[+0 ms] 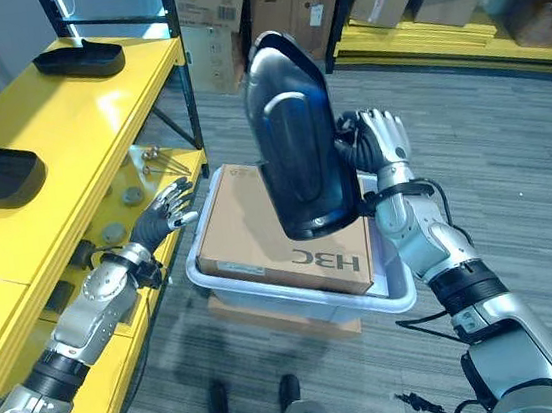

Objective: Move parts from the plastic box to the shelf.

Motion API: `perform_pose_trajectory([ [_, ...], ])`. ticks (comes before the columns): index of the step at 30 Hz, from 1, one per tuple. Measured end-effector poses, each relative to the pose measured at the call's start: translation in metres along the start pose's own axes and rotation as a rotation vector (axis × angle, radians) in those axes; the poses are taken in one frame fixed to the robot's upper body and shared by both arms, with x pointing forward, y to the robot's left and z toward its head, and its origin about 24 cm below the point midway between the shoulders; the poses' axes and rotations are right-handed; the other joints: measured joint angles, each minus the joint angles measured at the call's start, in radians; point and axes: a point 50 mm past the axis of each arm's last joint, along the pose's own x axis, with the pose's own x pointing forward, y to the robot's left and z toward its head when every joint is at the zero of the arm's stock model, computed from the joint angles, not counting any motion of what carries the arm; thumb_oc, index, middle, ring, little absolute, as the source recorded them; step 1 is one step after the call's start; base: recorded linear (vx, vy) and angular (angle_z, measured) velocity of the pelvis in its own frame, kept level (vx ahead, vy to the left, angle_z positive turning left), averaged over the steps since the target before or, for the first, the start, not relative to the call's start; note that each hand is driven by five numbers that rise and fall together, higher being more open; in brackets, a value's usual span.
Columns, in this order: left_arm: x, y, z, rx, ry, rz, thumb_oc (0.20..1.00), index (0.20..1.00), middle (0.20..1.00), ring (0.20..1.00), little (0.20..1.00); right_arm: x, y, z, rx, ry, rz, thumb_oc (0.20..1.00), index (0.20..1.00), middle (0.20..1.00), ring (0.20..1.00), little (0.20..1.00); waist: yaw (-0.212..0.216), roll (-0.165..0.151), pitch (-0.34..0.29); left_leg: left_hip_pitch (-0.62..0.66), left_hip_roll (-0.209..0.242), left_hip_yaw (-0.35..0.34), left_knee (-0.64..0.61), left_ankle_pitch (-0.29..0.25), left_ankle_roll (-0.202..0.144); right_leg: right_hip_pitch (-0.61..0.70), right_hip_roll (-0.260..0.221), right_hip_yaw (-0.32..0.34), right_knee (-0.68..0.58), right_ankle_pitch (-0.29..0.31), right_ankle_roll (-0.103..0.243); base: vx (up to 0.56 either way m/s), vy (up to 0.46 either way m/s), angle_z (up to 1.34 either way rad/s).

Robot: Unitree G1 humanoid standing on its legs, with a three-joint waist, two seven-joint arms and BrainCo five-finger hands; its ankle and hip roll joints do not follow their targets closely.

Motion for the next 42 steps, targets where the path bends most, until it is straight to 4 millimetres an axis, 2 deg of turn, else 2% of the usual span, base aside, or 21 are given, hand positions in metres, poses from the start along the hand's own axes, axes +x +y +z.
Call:
perform_pose_trajectory([
  [7, 0.002, -0.004, 0.0, 0.009, 0.0, 0.009, 1.0, 1.0, 1.0, 1.0, 1.0, 0.0, 0.002, 0.014, 0.067, -0.053, -0.049, 0.2, 0.2, 0.2, 0.2, 0.2, -0.018, -0.003, -0.036, 0.01, 0.0, 0.011, -0.002, -0.013, 0.008, 0.004, 0.0, 0.013, 0.0, -0.002, 0.002, 0.03, -0.014, -0.06],
  [12, 0.004, -0.01, -0.001, -0.001, -0.004, 0.011, 1.0, 1.0, 1.0, 1.0, 1.0, 0.002, -0.001, 0.034, 0.143, -0.128, -0.081, 0.2, 0.2, 0.2, 0.2, 0.2, -0.018, -0.004, -0.038, 0.012, -0.001, 0.02, -0.001, -0.013, 0.008, 0.002, 0.0, 0.022, 0.0, 0.0, 0.0, 0.01, -0.001, -0.04],
  [22, 0.008, -0.022, 0.025, 0.089, -0.184, -0.017, 1.0, 1.0, 1.0, 1.0, 1.0, -0.009, 0.034, 0.061, 0.269, -0.145, 0.008, 0.2, 0.2, 0.2, 0.2, 0.2, -0.006, -0.01, -0.048, 0.013, -0.003, 0.019, 0.001, -0.01, 0.011, 0.005, -0.001, 0.02, 0.0, 0.001, -0.002, 0.0, 0.0, 0.0],
  [27, 0.009, -0.023, 0.028, 0.144, -0.201, 0.007, 1.0, 1.0, 1.0, 1.0, 1.0, -0.01, 0.04, 0.071, 0.334, -0.154, 0.023, 0.2, 0.2, 0.2, 0.2, 0.2, -0.004, -0.01, -0.048, 0.014, -0.003, 0.018, 0.001, -0.01, 0.011, 0.006, -0.002, 0.02, 0.0, 0.001, -0.002, 0.0, 0.0, 0.0],
  [35, 0.009, -0.022, 0.025, 0.192, -0.19, 0.01, 1.0, 1.0, 1.0, 1.0, 1.0, -0.009, 0.043, 0.076, 0.406, -0.138, 0.048, 0.2, 0.2, 0.2, 0.2, 0.2, -0.007, -0.008, -0.049, 0.016, -0.003, 0.019, 0.001, -0.01, 0.011, 0.006, -0.001, 0.021, 0.0, 0.002, -0.003, 0.0, 0.0, 0.0],
  [36, 0.009, -0.022, 0.025, 0.194, -0.189, 0.01, 0.529, 0.529, 0.529, 0.529, 0.529, -0.009, 0.044, 0.077, 0.42, -0.134, 0.053, 0.2, 0.2, 0.2, 0.2, 0.2, -0.007, -0.008, -0.049, 0.016, -0.003, 0.019, 0.001, -0.01, 0.011, 0.006, -0.001, 0.022, 0.0, 0.002, -0.003, 0.0, 0.0, 0.0],
  [37, 0.009, -0.022, 0.025, 0.197, -0.188, 0.01, 0.228, 0.228, 0.228, 0.228, 0.228, -0.009, 0.044, 0.077, 0.425, -0.135, 0.058, 0.2, 0.2, 0.2, 0.2, 0.2, -0.007, -0.007, -0.05, 0.016, -0.003, 0.02, 0.0, -0.01, 0.011, 0.006, -0.001, 0.023, 0.0, 0.002, -0.003, 0.0, 0.0, 0.0],
  [38, 0.009, -0.022, 0.025, 0.202, -0.188, 0.01, 0.2, 0.2, 0.2, 0.2, 0.2, -0.009, 0.044, 0.077, 0.428, -0.133, 0.06, 0.2, 0.2, 0.2, 0.2, 0.2, -0.009, -0.006, -0.05, 0.016, -0.003, 0.021, 0.0, -0.01, 0.011, 0.006, -0.001, 0.023, 0.0, 0.002, -0.003, 0.0, 0.0, 0.0],
  [42, 0.009, -0.021, 0.024, 0.237, -0.186, 0.022, 0.2, 0.2, 0.2, 0.2, 0.2, -0.008, 0.043, 0.076, 0.43, -0.129, 0.058, 0.2, 0.2, 0.2, 0.2, 0.2, -0.009, 0.001, -0.054, 0.018, -0.003, 0.028, 0.001, -0.01, 0.011, 0.006, -0.001, 0.028, 0.0, 0.002, -0.003, 0.0, 0.004, -0.03],
])
